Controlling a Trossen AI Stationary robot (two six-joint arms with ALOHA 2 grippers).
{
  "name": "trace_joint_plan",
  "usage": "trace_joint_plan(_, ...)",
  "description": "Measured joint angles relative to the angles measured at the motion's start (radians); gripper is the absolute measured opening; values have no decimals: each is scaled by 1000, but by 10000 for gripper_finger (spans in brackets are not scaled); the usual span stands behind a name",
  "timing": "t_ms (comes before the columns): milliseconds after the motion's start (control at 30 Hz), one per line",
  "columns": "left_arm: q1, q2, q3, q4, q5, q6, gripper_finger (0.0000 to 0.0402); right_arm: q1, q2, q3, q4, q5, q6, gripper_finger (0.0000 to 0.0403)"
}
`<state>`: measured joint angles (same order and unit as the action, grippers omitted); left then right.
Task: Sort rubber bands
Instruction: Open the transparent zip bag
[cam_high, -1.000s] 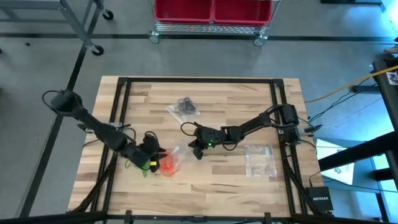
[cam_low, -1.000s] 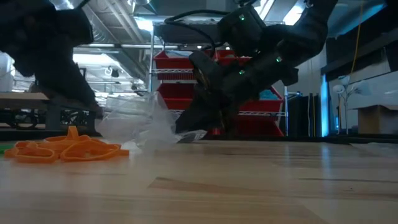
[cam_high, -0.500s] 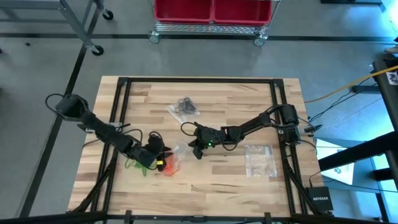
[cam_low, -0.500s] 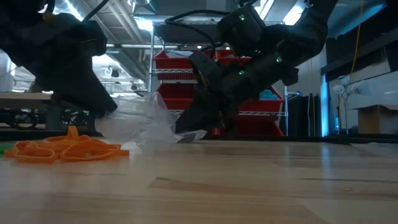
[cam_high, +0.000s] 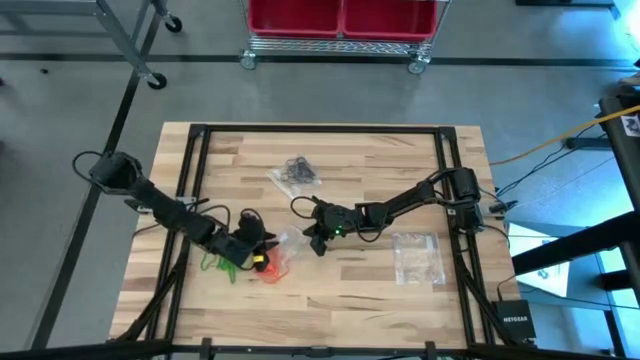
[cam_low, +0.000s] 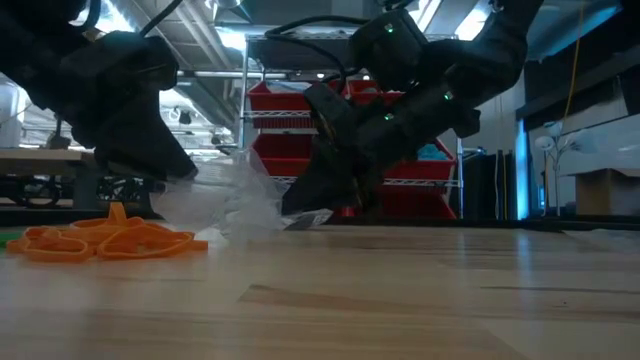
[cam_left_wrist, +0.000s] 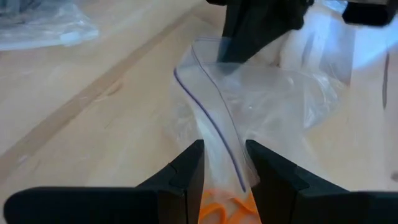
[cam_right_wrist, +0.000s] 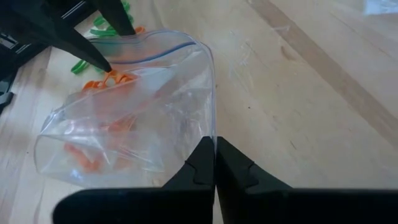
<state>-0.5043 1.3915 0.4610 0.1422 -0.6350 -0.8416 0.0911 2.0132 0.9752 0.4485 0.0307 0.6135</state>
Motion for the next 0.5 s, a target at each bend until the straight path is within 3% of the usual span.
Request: trace_joint_plan(500, -30, -94, 0, -212, 52, 15, 109, 0, 0, 0, -2, -6, 1, 2)
